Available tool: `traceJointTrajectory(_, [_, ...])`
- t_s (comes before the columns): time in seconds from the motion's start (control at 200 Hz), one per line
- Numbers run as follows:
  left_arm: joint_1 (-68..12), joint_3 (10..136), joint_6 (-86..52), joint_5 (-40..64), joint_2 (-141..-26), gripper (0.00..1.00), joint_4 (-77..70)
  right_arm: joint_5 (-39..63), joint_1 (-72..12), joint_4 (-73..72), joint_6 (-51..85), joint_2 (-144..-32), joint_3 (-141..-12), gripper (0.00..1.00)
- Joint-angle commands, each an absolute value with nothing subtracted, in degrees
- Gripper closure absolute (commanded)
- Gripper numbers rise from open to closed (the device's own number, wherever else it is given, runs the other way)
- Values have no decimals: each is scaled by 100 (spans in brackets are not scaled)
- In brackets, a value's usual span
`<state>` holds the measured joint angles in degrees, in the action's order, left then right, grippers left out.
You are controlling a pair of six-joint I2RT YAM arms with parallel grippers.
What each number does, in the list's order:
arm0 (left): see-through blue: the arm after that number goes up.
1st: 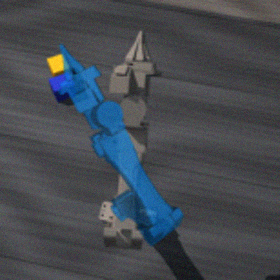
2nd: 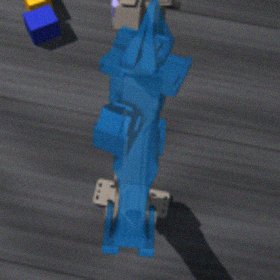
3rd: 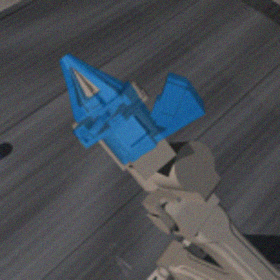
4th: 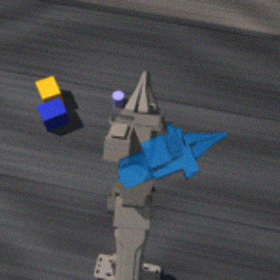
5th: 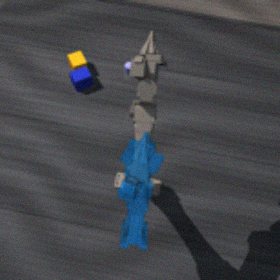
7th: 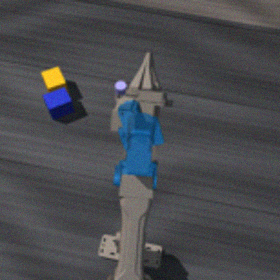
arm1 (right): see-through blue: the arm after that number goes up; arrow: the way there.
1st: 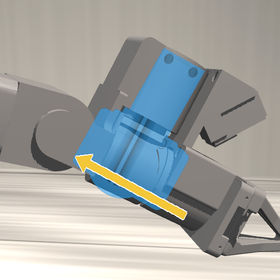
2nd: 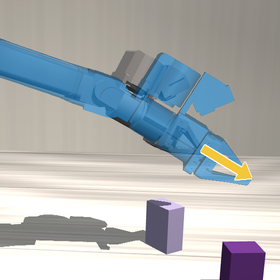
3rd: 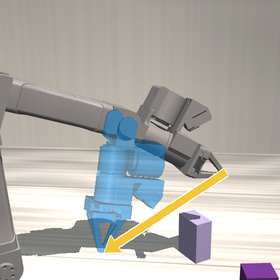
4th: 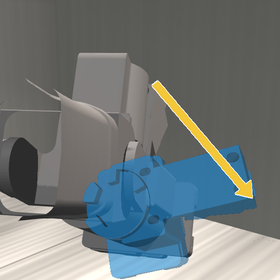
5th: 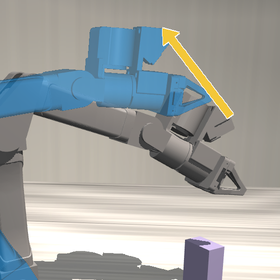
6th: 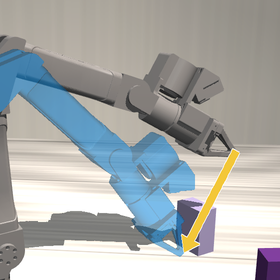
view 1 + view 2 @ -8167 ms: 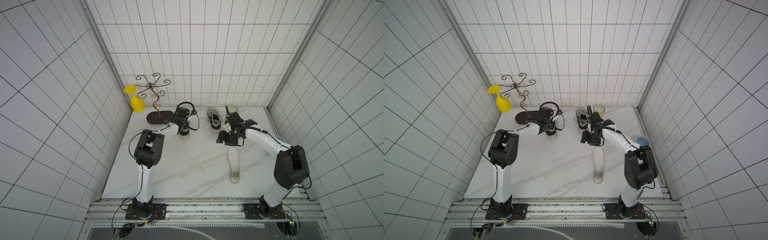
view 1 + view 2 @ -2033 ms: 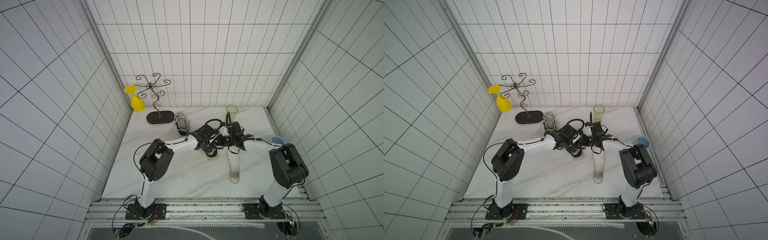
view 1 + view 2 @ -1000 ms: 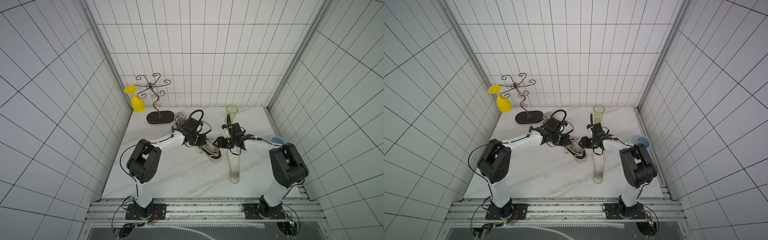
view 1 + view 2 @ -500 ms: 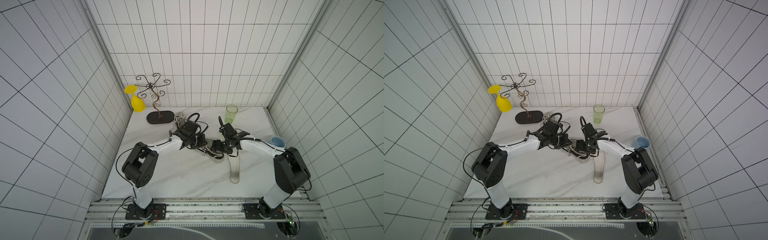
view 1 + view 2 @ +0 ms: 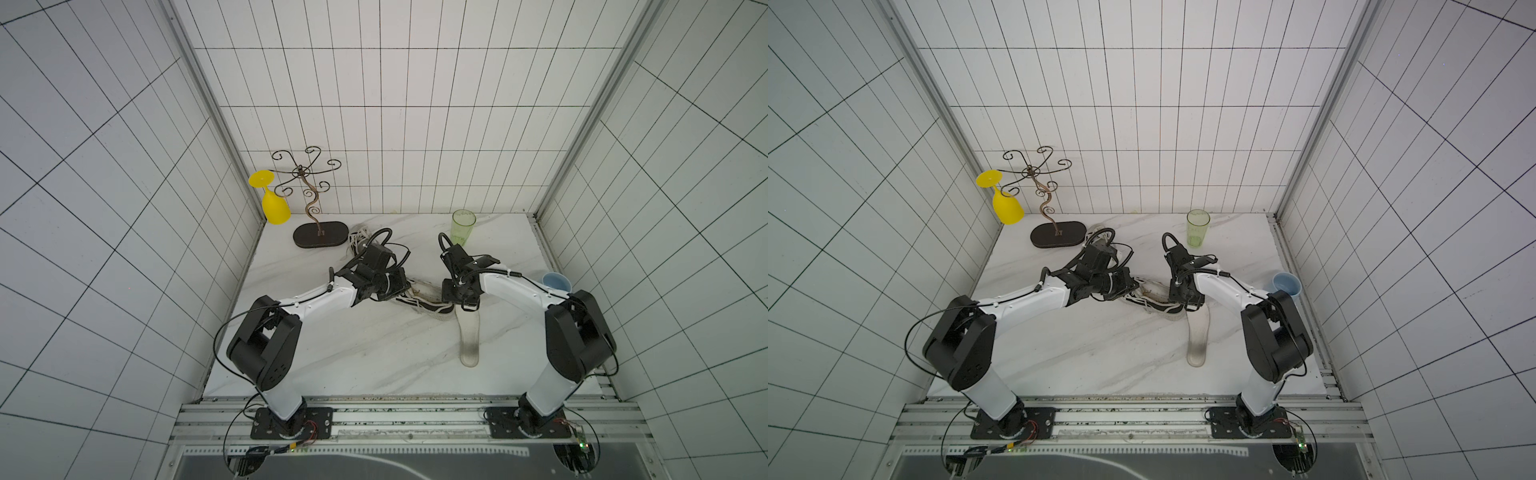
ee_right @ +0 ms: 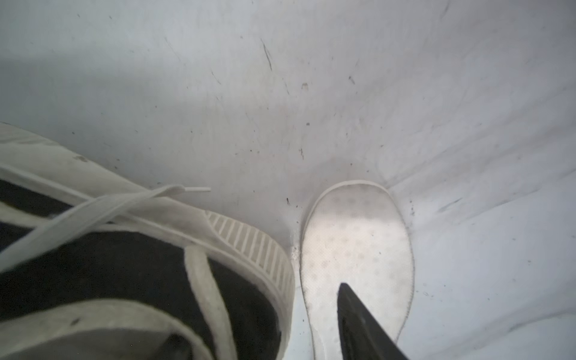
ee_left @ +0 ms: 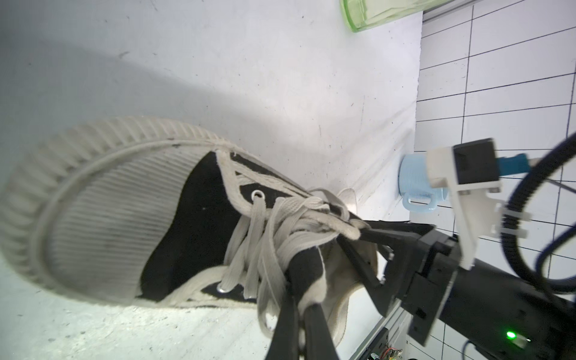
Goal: Insert the insole into the shoe
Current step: Adjust the shoe at the center of the board.
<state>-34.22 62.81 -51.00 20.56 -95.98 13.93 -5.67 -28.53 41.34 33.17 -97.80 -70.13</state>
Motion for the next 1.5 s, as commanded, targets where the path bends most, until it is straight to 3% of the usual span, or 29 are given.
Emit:
traceJointTrajectory(0.0, [-3296, 6201, -5062, 1698, -9501, 100, 1230, -1137, -2762, 4642, 3169, -9737, -7479, 51])
traceJointTrajectory(0.075, [-3291, 6117, -5012, 1732, -9522, 100, 1185, -913, -2726, 4478, 2975, -9851, -7442, 85])
traceJointTrajectory(0.155, [-3208, 6055, -4855, 1892, -9561, 100, 1145, -688, -2646, 4288, 2805, -9982, -7343, 100])
traceJointTrajectory(0.435, [-2209, 5420, -3803, 2295, -9529, 100, 1544, -259, -2068, 3420, 2625, -9808, -6447, 100])
traceJointTrajectory(0.655, [-2083, 5012, -3614, 2596, -9917, 100, 1435, 79, -2066, 2765, 2480, -9952, -5960, 100])
traceJointTrajectory(0.905, [-1708, 4571, -3873, 2305, -9285, 100, 1547, -692, -1899, 3089, 2228, -9896, -6156, 100])
traceJointTrajectory(1.069, [-2231, 5151, -3651, 2495, -9406, 100, 1984, -293, -2231, 3235, 2005, -10047, -6857, 100])
traceJointTrajectory(1.234, [-2870, 5282, -4305, 2879, -9501, 100, 1729, 94, -2710, 3470, 2065, -10324, -7295, 98])
traceJointTrajectory(1.494, [-2610, 5518, -4256, 2289, -9582, 100, 1864, 541, -2716, 3502, 2355, -10189, -6906, 89])
